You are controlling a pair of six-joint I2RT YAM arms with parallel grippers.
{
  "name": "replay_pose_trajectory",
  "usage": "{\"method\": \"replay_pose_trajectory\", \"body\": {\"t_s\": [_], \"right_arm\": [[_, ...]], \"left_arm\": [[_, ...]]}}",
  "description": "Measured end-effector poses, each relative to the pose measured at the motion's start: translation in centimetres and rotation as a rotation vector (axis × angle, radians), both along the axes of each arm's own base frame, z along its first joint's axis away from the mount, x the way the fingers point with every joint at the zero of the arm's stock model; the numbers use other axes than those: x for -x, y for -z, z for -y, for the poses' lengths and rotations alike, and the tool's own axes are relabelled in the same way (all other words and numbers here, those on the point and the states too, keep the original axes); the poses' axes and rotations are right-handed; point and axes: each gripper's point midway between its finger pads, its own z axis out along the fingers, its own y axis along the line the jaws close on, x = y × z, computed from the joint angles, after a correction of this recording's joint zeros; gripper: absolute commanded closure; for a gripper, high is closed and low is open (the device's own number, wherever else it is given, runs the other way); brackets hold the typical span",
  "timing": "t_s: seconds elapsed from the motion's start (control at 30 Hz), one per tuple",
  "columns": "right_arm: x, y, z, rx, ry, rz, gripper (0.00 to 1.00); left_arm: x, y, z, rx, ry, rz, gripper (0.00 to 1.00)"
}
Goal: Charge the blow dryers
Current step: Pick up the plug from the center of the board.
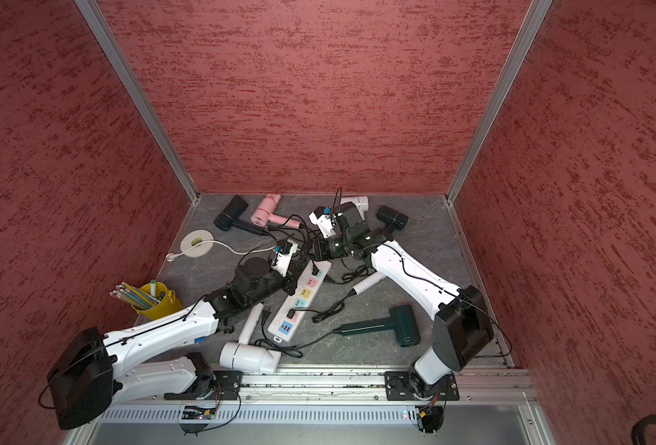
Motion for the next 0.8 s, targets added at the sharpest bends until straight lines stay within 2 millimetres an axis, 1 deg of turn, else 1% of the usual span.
{"method": "replay_pose_trajectory", "body": {"t_s": [0.03, 0.07, 0.1, 0.17, 0.2, 0.27, 0.3, 0.33, 0.4, 0.5, 0.6, 0.67, 0.8], "right_arm": [[0.0, -0.1, -0.1, -0.001, -0.004, 0.001, 0.74], [-0.1, -0.2, -0.2, -0.002, -0.008, 0.002, 0.77], [-0.1, -0.2, -0.2, 0.000, -0.011, 0.003, 0.83], [-0.2, 0.0, -0.2, 0.007, -0.017, 0.005, 0.99], [-0.2, 0.2, -0.2, 0.010, -0.019, 0.004, 1.00], [-0.2, 0.3, -0.2, 0.015, -0.022, 0.006, 1.00], [-0.2, 0.4, -0.1, 0.019, -0.021, 0.012, 1.00], [-0.4, 0.5, -0.1, 0.024, -0.016, 0.022, 1.00], [-0.7, 1.1, 0.3, 0.046, 0.002, 0.044, 1.00], [-1.1, 3.0, 1.2, 0.099, 0.043, 0.070, 1.00], [-1.4, 5.5, 2.2, 0.146, 0.081, 0.090, 1.00], [-1.4, 7.2, 2.7, 0.169, 0.099, 0.102, 1.00], [-1.5, 9.5, 3.4, 0.190, 0.123, 0.139, 1.00]], "left_arm": [[0.0, 0.0, 0.0, -0.002, 0.002, 0.002, 0.99], [0.0, 0.0, 0.0, -0.004, 0.004, 0.003, 0.99], [0.1, 0.0, 0.1, -0.006, 0.005, 0.005, 0.98], [0.1, 0.0, 0.0, -0.008, 0.004, 0.007, 0.92], [0.1, 0.2, 0.0, -0.014, 0.004, 0.003, 0.83], [0.2, 0.3, 0.0, -0.021, 0.010, 0.004, 0.58], [0.2, 0.2, 0.1, -0.019, 0.012, 0.003, 0.43], [0.2, 0.2, 0.1, -0.013, 0.011, 0.000, 0.32], [0.2, 0.0, 0.0, -0.002, 0.008, -0.003, 0.16], [-0.3, -0.5, -0.7, 0.033, -0.017, -0.014, 0.02], [-1.4, -1.1, -2.5, 0.102, -0.066, -0.038, 0.00], [-2.3, -1.3, -4.2, 0.156, -0.110, -0.057, 0.00], [-3.8, -0.8, -7.5, 0.269, -0.188, -0.127, 0.00]]}}
